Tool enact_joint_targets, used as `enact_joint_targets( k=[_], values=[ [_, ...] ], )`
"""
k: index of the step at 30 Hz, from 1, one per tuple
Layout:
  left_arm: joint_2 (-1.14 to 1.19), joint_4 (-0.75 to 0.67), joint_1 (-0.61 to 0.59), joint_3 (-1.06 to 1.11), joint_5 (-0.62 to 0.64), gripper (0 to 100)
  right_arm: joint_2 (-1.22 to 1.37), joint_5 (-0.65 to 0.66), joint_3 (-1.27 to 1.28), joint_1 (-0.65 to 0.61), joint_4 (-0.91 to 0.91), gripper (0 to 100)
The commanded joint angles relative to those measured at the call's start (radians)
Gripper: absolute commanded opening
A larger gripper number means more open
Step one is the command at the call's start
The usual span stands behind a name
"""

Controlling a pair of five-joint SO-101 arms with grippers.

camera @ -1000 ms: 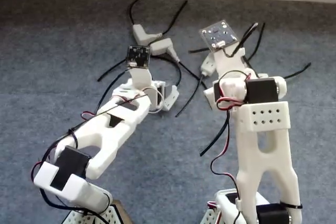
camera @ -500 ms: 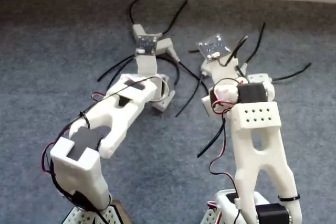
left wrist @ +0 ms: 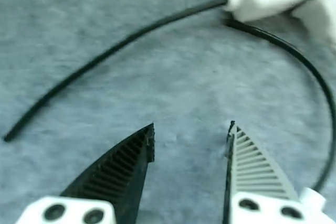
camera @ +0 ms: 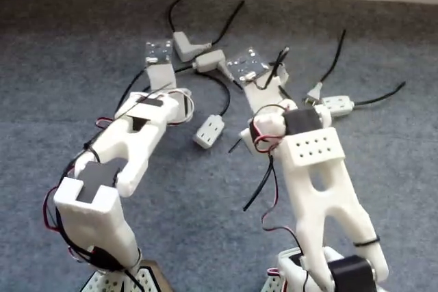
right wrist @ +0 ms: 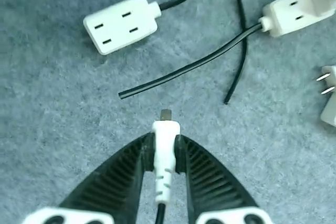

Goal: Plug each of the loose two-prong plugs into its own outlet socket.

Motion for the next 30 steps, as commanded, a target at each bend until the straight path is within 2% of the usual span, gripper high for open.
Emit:
enact_joint_targets(
  k=[1, 4, 8, 11, 21, 30],
  values=[
    [-0.102, 0.006, -0.048, -0.025, 0.003, 22, 0.113, 0.006, -0.107, -0.027, -0.013, 4.4],
    [-0.163, -0.008, -0.101, 0.025, 0.031, 22, 0.228, 0.009, -0.200, -0.054, 0.018, 4.4],
    [-0.200, -0.121, -0.202, 0.093, 0.239, 22, 0.325, 0.005, -0.374, -0.130, 0.104, 4.4],
    [-0.200, -0.169, -0.262, 0.102, 0.319, 22, 0.369, 0.005, -0.467, -0.170, 0.120, 4.4],
    [-0.197, -0.172, -0.271, 0.104, 0.327, 22, 0.591, 0.006, -0.590, -0.220, 0.119, 4.4],
    [-0.197, -0.172, -0.271, 0.104, 0.327, 22, 0.622, 0.049, -0.636, -0.229, 0.114, 4.4]
  ],
)
